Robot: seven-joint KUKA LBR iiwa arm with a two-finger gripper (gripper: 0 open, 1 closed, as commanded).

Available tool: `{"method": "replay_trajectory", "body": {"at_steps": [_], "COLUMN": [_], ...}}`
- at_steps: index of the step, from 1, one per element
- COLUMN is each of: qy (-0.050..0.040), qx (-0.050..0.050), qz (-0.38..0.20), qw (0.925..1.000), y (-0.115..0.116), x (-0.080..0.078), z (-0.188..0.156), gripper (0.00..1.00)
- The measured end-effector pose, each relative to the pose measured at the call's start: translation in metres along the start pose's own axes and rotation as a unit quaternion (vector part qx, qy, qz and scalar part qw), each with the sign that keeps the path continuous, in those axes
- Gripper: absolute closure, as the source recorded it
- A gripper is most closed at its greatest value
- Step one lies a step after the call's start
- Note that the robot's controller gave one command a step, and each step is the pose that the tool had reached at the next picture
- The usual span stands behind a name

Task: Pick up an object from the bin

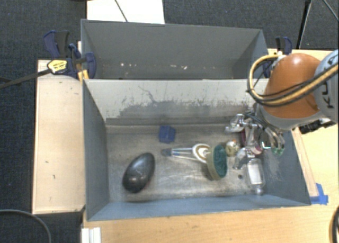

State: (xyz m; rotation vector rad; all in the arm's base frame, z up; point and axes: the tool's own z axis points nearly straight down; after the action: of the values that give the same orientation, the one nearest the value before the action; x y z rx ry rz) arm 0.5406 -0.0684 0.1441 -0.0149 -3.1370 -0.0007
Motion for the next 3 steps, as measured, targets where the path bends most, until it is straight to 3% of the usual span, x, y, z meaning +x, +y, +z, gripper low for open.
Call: {"method": "replay_trajectory", "body": {"at_steps": [1, 2, 3], "qy": [-0.0059, -0.0083, 0.0004], "qx": [0.001, 0.0, 0.0], "qz": [0.011, 0.01, -0.146], "qw": [0.9999, 0.9999, 0.9893], "y": [0.037, 0.07, 0.13], "x": [-0.015, -0.012, 0.065], "z": [0.072, -0.103, 0.021], "gripper": [0.0, 0.0, 0.0]}}
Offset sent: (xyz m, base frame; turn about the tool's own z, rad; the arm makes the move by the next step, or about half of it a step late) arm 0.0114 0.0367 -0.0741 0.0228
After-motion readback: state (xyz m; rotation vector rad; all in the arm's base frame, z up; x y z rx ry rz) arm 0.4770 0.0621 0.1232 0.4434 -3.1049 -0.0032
